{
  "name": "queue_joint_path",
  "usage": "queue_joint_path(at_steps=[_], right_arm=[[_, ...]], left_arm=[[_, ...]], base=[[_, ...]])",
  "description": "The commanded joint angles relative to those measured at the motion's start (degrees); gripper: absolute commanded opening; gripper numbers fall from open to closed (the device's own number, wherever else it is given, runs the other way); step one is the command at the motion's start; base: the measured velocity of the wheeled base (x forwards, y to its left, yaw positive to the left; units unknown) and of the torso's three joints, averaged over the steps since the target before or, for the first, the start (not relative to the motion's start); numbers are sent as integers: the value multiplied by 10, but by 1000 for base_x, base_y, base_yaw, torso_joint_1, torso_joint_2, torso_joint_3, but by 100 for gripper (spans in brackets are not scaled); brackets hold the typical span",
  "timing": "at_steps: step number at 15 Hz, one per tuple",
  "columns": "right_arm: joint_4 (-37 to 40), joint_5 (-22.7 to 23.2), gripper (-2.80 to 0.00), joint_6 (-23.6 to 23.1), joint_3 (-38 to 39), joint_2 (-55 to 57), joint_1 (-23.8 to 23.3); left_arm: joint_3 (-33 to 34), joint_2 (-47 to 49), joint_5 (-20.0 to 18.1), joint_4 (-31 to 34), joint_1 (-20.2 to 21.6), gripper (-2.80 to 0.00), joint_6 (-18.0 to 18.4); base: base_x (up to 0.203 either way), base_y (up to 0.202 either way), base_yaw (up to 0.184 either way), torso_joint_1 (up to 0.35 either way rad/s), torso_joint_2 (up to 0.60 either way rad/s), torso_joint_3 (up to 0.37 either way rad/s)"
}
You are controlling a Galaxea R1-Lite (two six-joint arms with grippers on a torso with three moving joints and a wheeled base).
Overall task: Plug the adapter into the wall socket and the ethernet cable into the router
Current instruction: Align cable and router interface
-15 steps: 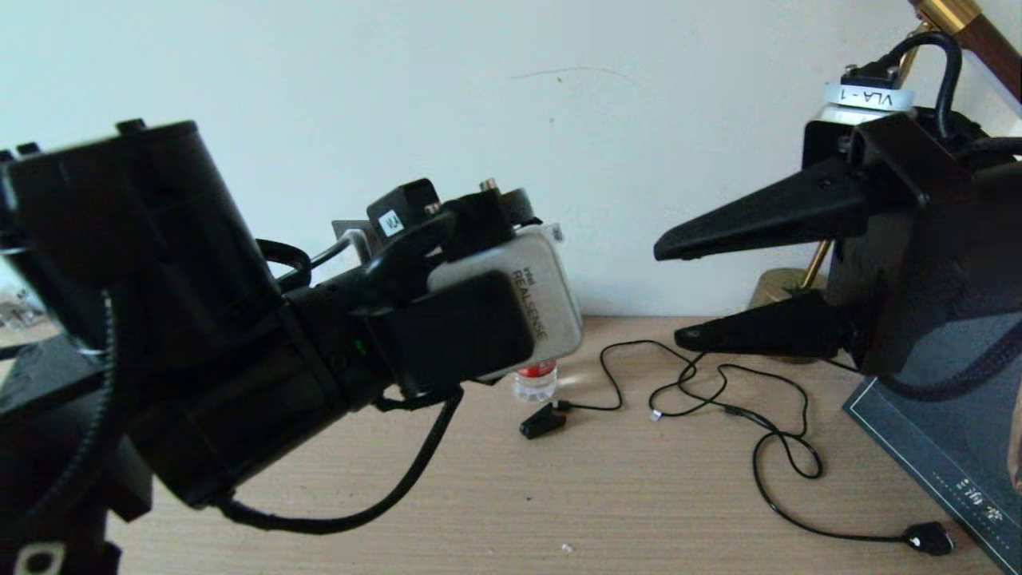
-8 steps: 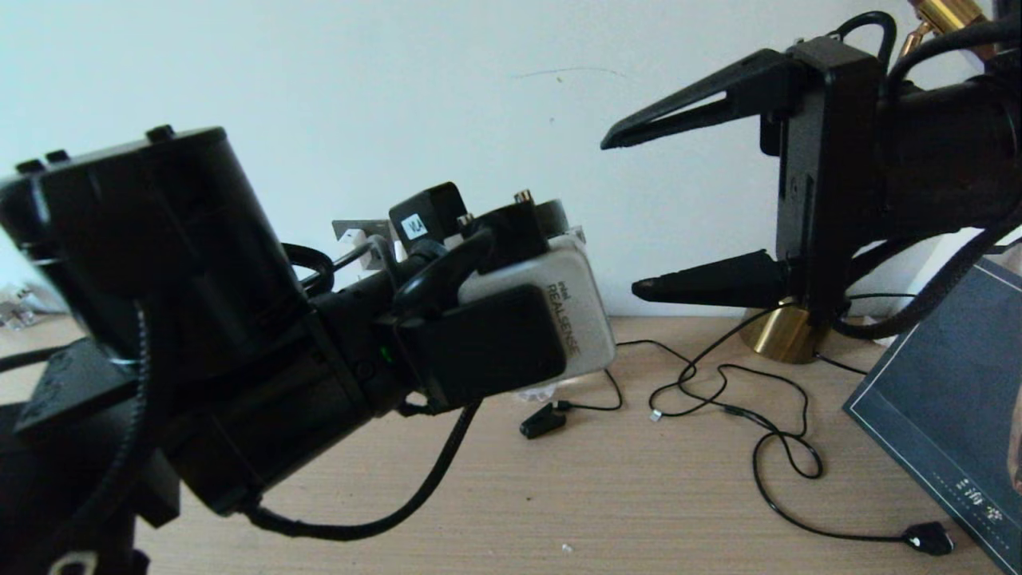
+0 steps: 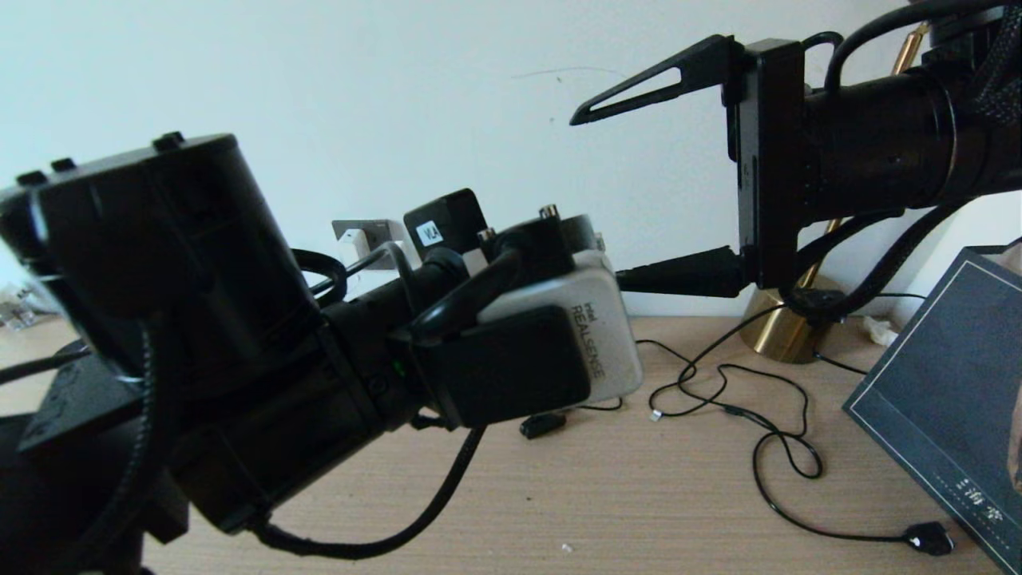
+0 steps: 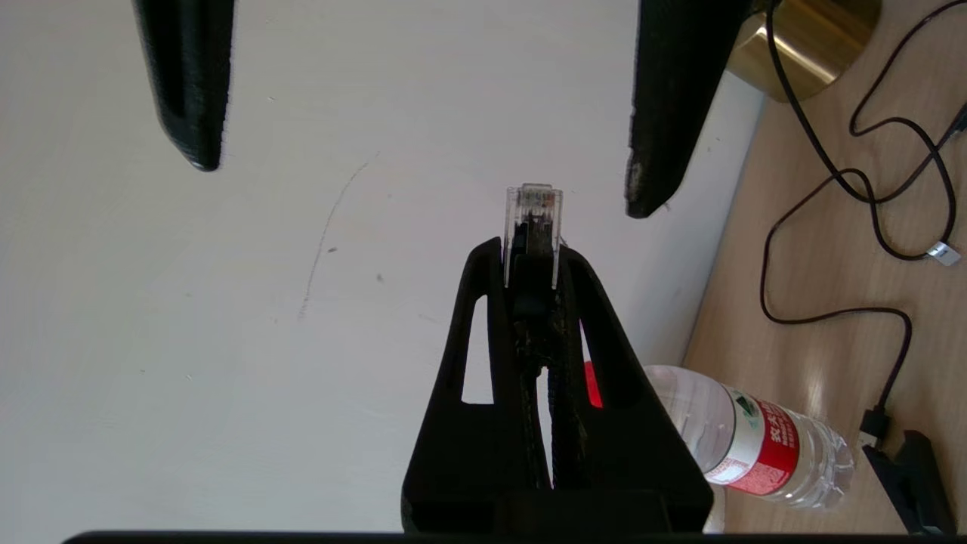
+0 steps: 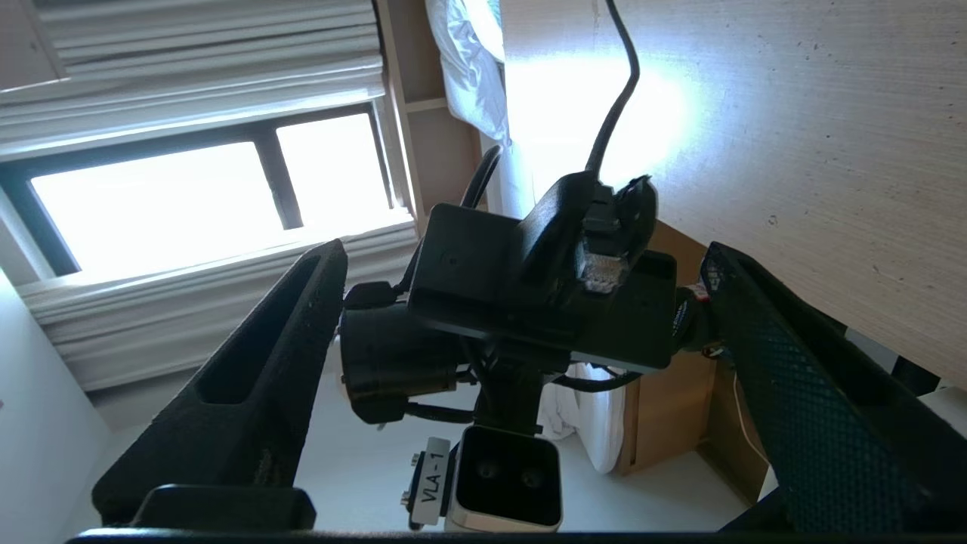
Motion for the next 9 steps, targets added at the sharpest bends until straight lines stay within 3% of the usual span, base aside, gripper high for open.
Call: queue_joint_path(at_steps=[1,2,9], right_arm=[[1,2,0,14,1,-1,-8],[1,2,-280,28,1,-1,-12],[1,6,-280,42,9,-5,-17]], left_arm=[[0,-2,1,-5,1,-280,12],[-1,-2,1,-12,0,-280,16],[-38,36,2,-31,-3,-280,40]], base=[[0,0,0,0,0,0],[0,0,0,0,0,0],[0,0,0,0,0,0]])
